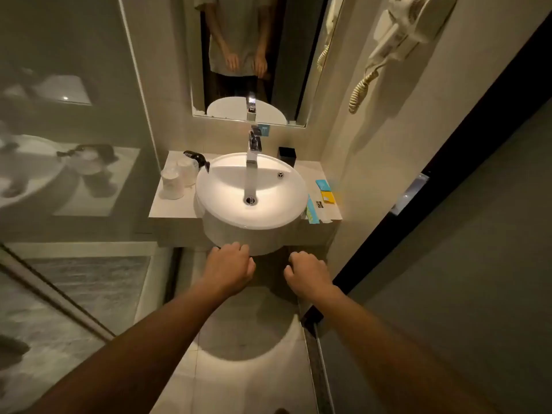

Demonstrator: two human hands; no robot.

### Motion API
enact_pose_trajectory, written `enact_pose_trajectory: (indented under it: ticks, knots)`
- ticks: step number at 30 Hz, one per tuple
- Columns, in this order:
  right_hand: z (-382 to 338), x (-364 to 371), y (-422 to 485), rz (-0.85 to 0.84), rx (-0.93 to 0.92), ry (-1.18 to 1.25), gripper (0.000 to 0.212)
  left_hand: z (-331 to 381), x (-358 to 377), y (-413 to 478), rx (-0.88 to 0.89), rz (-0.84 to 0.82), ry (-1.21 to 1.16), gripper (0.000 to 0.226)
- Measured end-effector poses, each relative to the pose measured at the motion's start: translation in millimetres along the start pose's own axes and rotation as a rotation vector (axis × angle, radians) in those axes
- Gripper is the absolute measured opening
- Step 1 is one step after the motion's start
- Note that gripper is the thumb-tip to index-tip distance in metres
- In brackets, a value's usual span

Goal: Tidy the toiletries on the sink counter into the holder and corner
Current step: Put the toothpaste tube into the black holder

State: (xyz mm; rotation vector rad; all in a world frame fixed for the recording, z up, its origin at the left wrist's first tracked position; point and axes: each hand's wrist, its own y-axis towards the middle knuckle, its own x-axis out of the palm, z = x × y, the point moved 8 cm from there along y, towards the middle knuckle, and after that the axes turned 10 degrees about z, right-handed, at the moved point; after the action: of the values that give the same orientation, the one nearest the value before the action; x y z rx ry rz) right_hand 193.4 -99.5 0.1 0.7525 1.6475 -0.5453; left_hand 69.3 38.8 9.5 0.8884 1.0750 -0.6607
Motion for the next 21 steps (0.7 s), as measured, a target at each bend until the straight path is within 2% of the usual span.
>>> enact_pose_trajectory:
  ticks: [9,21]
  knots:
    - [17.8,23.3,44.2,-0.106,0.02,0.009,0.021,-4.4,41.1,35.9,-0.024,-0.065,-0.032,0.022]
    - [93.5,28.3,186.6,-0.104,0.029,0.018,0.02,13.3,99.5,156.9,-0.032,-0.122,0.073,0.027]
